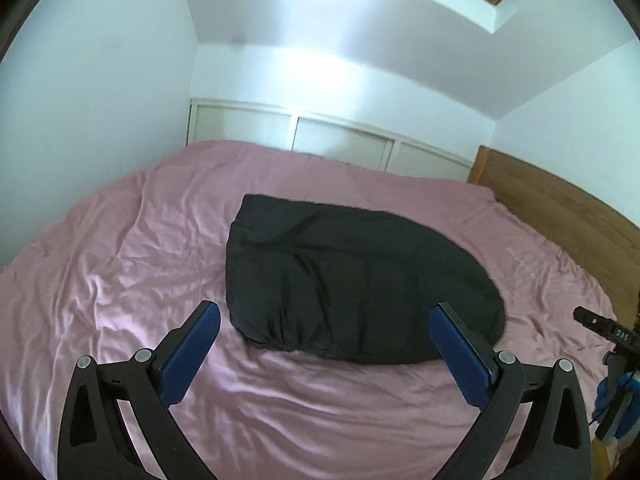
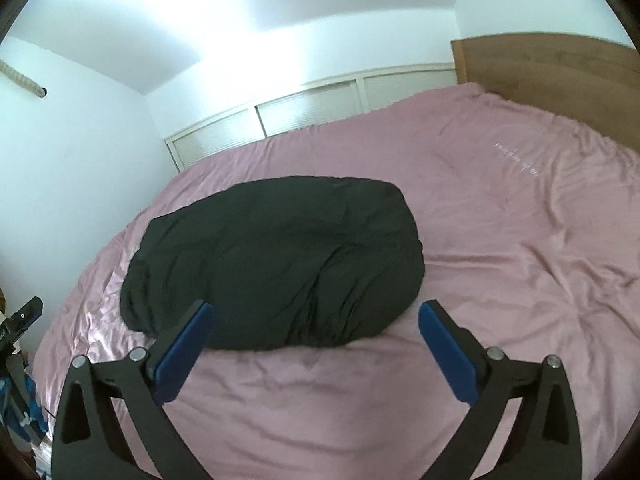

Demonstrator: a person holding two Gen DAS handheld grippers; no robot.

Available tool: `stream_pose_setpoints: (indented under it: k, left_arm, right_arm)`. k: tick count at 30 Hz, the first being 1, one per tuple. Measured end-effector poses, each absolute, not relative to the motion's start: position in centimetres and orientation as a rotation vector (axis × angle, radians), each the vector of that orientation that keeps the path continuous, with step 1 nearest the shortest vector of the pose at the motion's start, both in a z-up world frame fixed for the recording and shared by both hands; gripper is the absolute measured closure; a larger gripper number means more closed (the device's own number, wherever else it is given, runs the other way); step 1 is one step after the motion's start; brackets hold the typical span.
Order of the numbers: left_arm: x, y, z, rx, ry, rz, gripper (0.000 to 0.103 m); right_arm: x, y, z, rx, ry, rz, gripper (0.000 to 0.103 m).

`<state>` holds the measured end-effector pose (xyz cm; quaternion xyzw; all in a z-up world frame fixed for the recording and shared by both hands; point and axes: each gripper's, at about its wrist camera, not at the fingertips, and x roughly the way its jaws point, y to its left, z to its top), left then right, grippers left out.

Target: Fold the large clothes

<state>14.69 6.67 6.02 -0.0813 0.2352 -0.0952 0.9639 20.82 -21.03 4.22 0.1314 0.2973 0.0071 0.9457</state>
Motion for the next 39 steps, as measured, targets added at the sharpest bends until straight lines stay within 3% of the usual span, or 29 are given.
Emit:
stream_pose_setpoints:
  k: [15,39]
  left_arm:
    - [0.1,5.3,8.1,-0.029,0.371,0.005,0.001]
    - [-5.9,3.8,8.7,-0.02,0.324,0.021,0.001]
  right_arm:
    - [7.7,-13.8,6.8,0.183,0.573,-0.021,0.0]
    - [-0.3,-15.8,6.7,0.163,0.541,-0.092,0.0]
